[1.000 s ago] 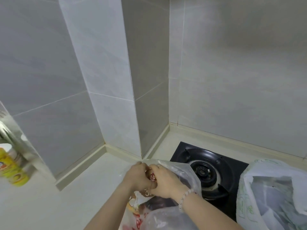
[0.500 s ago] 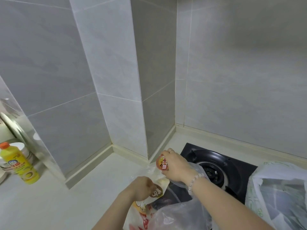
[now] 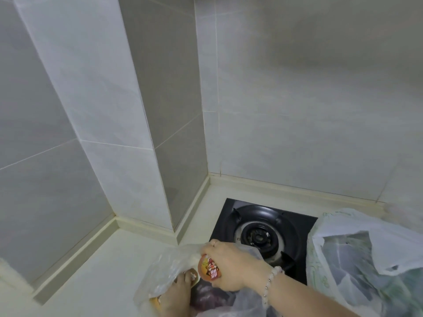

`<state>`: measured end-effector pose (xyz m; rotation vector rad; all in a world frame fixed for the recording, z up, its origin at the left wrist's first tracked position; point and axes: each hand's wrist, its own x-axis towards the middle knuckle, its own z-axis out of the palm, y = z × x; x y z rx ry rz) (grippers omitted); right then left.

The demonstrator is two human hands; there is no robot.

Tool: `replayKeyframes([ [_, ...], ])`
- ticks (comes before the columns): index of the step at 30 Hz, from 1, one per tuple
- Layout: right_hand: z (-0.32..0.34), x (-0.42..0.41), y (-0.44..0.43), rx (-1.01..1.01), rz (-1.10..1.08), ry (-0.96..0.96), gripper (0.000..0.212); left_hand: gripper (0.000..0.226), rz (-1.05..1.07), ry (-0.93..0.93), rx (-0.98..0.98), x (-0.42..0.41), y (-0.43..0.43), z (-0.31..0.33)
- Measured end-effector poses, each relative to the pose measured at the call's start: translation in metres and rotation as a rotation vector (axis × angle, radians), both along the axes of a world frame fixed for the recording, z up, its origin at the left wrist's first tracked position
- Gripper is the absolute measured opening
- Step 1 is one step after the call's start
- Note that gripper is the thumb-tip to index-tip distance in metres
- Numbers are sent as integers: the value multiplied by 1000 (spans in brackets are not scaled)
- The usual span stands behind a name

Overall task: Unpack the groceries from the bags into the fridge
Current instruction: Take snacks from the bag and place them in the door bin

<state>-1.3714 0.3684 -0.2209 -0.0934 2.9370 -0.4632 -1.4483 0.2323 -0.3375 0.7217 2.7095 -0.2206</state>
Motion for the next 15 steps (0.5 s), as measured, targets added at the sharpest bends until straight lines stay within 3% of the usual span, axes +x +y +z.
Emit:
replayKeyframes([
  [6,0,-2,12,1,-74,20,55,44,-115,-2,-72,-7,1,15],
  [9,8,-8,13,24,-65,45,53,47,-126,35,-67,-4,-2,38],
  [15,23,-31,13,76,-80,121,53,38,-125,-197,179,-8,-16,103],
])
